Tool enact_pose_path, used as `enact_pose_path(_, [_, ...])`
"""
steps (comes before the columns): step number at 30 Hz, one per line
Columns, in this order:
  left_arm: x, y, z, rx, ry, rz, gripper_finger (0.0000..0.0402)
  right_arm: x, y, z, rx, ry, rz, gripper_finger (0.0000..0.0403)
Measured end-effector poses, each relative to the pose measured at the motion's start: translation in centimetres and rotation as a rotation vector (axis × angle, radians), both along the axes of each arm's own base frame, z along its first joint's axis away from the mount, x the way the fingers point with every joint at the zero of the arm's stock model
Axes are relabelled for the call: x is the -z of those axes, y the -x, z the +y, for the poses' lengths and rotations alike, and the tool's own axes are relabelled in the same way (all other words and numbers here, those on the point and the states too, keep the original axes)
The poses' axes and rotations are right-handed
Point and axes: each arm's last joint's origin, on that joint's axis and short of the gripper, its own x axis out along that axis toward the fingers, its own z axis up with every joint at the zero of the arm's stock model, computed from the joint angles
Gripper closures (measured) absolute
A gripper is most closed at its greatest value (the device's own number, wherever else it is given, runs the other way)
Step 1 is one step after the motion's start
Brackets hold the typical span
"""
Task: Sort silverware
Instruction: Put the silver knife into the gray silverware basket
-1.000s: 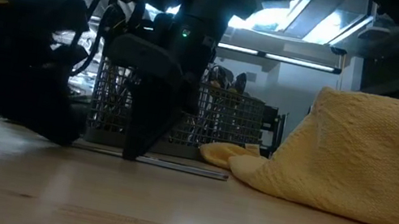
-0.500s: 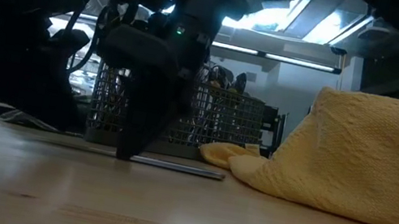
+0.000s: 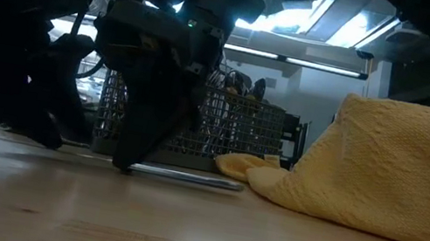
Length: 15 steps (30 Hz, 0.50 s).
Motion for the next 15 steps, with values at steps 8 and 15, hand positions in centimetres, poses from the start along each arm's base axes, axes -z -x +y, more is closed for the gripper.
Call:
enact_pose_path(8, [0.07,-0.16,0.12,0.005,0.065,0.026,0.0245,-0.1,-0.03,0.07,-0.003,-0.032,0.003,0.0354])
enact_pose_path(15, [0.07,-0.13,0.05,0.009,0.069,0.026,0.0246,-0.13,-0.02,0.13,-0.009,-0.05,0.005,0.0354])
